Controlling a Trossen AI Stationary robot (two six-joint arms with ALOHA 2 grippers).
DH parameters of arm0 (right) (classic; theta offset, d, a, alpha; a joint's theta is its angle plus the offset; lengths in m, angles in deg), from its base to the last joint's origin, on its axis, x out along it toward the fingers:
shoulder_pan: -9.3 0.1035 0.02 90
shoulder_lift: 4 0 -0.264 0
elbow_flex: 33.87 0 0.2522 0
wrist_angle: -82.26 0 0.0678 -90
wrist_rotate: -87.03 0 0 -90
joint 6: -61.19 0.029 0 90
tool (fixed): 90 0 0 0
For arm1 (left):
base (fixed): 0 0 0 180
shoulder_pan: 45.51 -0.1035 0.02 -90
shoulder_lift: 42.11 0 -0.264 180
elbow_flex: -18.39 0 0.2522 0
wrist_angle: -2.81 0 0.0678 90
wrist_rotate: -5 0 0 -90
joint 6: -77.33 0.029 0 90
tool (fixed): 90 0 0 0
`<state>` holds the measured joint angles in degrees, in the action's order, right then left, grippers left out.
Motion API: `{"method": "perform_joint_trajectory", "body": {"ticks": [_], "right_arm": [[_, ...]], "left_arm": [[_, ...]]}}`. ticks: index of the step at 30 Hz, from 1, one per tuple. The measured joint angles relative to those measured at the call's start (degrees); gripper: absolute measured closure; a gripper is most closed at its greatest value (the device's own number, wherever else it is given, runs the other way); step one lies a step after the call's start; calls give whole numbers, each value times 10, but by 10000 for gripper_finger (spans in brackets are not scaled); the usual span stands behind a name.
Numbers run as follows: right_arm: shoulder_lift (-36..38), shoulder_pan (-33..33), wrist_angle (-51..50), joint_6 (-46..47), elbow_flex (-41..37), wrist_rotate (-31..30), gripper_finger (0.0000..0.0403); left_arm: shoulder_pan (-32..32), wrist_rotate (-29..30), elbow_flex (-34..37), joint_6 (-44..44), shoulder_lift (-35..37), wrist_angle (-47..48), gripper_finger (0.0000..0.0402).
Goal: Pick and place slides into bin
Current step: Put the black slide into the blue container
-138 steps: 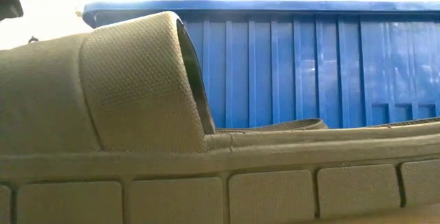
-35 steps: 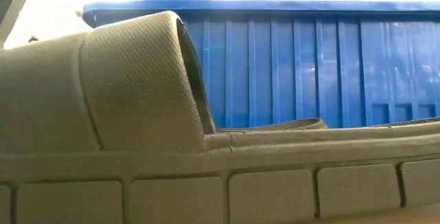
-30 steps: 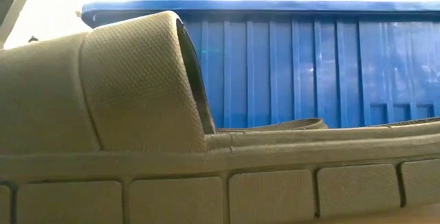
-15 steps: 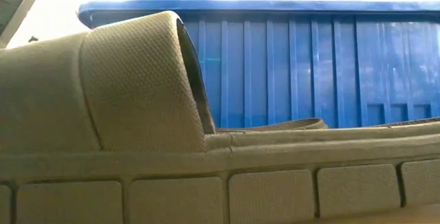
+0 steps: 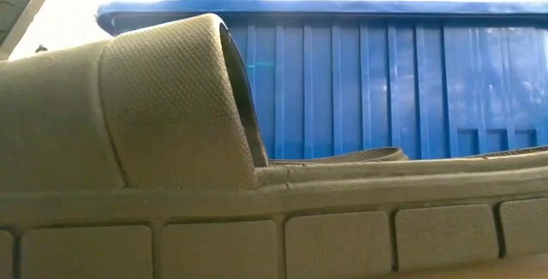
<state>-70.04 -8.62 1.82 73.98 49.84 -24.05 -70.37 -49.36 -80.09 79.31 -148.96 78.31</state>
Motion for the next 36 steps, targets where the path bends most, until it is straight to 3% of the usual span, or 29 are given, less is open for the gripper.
{"method": "perform_joint_trajectory", "body": {"ticks": [5,14,25,32,36], "right_arm": [[0,0,-1,0,0,0,188],[0,0,-3,0,0,0,188],[0,0,-3,0,0,0,188],[0,0,-3,2,0,0,188],[0,0,-3,2,0,0,188]], "left_arm": [[0,-9,-12,17,0,23,40],[2,-20,-60,94,2,103,37],[19,-44,-144,75,25,206,38],[86,-122,-190,-9,80,202,38],[144,-248,-207,-59,122,197,38]]}}
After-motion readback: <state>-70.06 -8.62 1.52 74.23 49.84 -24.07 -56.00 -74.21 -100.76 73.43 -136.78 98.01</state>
